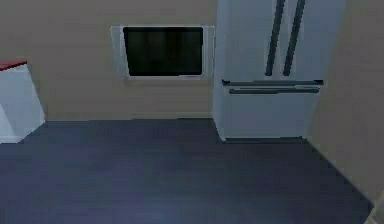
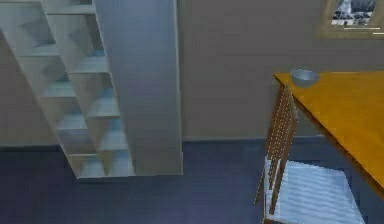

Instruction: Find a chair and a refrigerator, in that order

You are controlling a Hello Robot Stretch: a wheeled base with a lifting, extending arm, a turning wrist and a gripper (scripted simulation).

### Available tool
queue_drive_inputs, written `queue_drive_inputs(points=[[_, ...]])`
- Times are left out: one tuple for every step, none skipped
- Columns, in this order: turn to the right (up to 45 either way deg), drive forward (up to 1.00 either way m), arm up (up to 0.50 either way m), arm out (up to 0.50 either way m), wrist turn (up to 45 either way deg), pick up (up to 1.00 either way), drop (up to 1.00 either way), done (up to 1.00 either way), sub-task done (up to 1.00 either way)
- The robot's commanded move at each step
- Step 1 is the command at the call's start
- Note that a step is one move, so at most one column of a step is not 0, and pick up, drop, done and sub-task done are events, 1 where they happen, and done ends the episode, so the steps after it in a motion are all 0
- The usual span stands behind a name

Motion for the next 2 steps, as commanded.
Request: queue_drive_inputs(points=[[0.0, 1.0, 0.0, 0.0, 0.0, 0.0, 0.0, 0.0, 0.0], [-6.0, 0.0, 0.0, 0.0, 0.0, 0.0, 0.0, 0.0, 0.0]])
